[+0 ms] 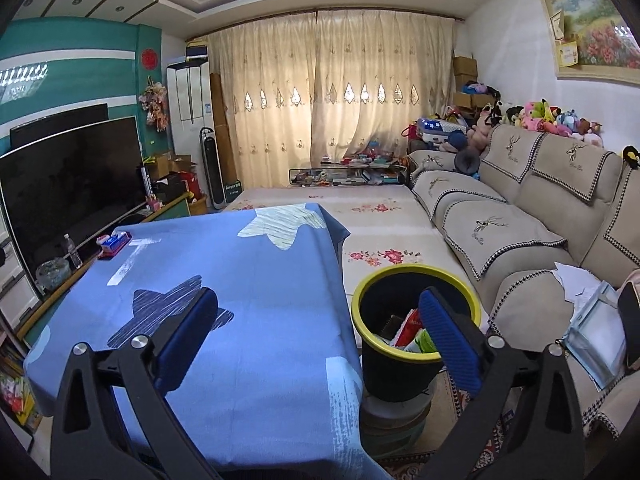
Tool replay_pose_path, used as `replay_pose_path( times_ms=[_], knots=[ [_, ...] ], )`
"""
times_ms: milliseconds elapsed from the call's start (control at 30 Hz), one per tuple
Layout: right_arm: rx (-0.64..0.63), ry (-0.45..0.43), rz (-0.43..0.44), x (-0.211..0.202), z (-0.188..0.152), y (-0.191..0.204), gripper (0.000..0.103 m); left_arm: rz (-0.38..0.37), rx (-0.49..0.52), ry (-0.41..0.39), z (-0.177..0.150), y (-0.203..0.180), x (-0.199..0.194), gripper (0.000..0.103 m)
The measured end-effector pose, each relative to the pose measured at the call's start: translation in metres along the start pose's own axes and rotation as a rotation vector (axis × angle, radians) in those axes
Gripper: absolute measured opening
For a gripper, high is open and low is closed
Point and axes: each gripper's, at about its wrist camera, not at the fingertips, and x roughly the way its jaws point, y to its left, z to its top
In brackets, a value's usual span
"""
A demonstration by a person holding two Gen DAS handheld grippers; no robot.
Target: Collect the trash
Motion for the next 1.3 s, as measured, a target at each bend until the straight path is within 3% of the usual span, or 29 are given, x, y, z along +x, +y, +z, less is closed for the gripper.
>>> replay_pose_path(
  times_ms=[433,1300],
  knots=[
    [0.004,0.015,0.003,0.008,-0.002,0.005,0.096,-0.016,-0.014,0.019,0.009,-0.02,0.014,0.098],
    [0.014,0.023,0.011,0.011,0.001,0.006,0.096,-0.035,-0.004,0.025,0.012,-0.021,0.019,0.098]
  ],
)
